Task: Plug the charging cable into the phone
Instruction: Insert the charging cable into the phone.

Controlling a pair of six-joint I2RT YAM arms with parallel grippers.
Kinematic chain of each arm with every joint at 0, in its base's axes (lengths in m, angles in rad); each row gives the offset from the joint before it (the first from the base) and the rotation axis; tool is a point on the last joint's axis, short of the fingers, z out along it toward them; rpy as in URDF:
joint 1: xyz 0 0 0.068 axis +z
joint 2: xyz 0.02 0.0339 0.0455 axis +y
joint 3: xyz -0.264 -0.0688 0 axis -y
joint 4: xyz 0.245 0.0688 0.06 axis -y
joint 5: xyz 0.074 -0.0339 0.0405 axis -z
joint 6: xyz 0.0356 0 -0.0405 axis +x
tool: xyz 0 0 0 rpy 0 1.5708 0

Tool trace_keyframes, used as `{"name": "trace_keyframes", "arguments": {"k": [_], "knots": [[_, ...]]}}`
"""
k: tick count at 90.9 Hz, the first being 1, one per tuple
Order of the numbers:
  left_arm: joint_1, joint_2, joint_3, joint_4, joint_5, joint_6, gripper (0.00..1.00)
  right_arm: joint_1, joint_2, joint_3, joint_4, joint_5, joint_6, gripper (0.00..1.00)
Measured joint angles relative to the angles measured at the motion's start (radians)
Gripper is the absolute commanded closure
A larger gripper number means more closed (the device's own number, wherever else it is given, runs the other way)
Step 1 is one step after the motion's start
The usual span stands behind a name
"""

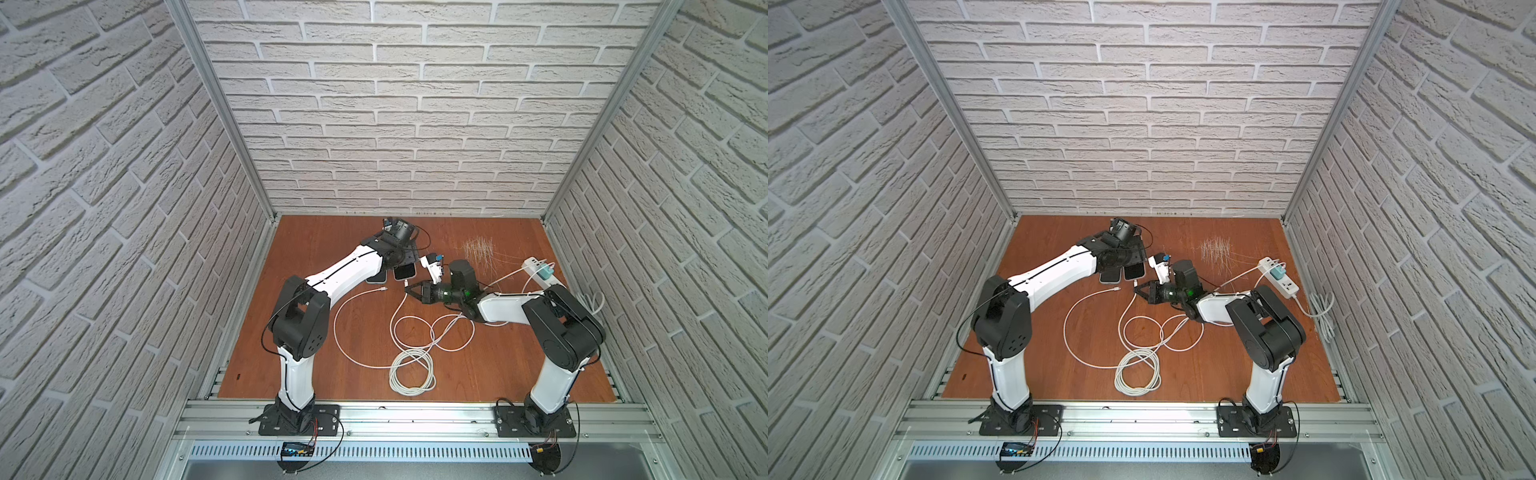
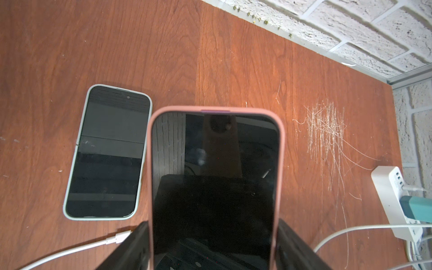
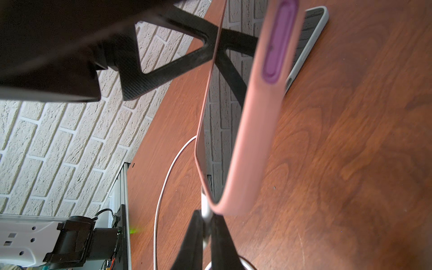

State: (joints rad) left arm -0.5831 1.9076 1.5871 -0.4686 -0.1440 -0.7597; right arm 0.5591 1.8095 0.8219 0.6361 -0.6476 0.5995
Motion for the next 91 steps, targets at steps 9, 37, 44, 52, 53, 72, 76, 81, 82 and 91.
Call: {"name": "trace_keyframes", "arguments": {"k": [9, 37, 44, 52, 53, 72, 76, 81, 82, 91], "knots": [[0.000, -0.001, -0.006, 0.005, 0.003, 0.001, 0.67, 0.000, 0.000, 0.000, 0.000, 0.000, 0.001, 0.97], [0.000, -0.036, -0.059, 0.047, 0.013, 0.002, 0.67, 0.000, 0.000, 0.000, -0.002, -0.011, 0.004, 0.97], [0.000, -0.048, -0.071, 0.055, 0.014, 0.002, 0.67, 0.000, 0.000, 0.000, 0.000, -0.016, 0.004, 0.97], [-0.001, -0.058, -0.084, 0.061, 0.014, 0.002, 0.67, 0.000, 0.000, 0.000, 0.000, -0.019, 0.004, 0.97], [-0.002, -0.058, -0.085, 0.062, 0.014, 0.002, 0.67, 0.000, 0.000, 0.000, 0.000, -0.019, 0.004, 0.97], [-0.011, -0.079, -0.135, 0.099, 0.010, 0.002, 0.67, -0.001, 0.000, -0.002, -0.008, -0.030, 0.014, 0.97], [-0.013, -0.085, -0.149, 0.107, 0.008, 0.001, 0.67, -0.001, 0.000, -0.004, -0.010, -0.036, 0.016, 0.97], [-0.016, -0.092, -0.163, 0.114, 0.006, 0.000, 0.67, -0.001, 0.000, -0.008, -0.011, -0.042, 0.020, 0.96], [-0.017, -0.094, -0.166, 0.117, 0.006, 0.000, 0.67, -0.001, 0.000, -0.009, -0.011, -0.043, 0.020, 0.96], [-0.023, -0.106, -0.185, 0.128, 0.001, 0.000, 0.67, -0.001, 0.000, -0.012, -0.013, -0.051, 0.022, 0.97]]}}
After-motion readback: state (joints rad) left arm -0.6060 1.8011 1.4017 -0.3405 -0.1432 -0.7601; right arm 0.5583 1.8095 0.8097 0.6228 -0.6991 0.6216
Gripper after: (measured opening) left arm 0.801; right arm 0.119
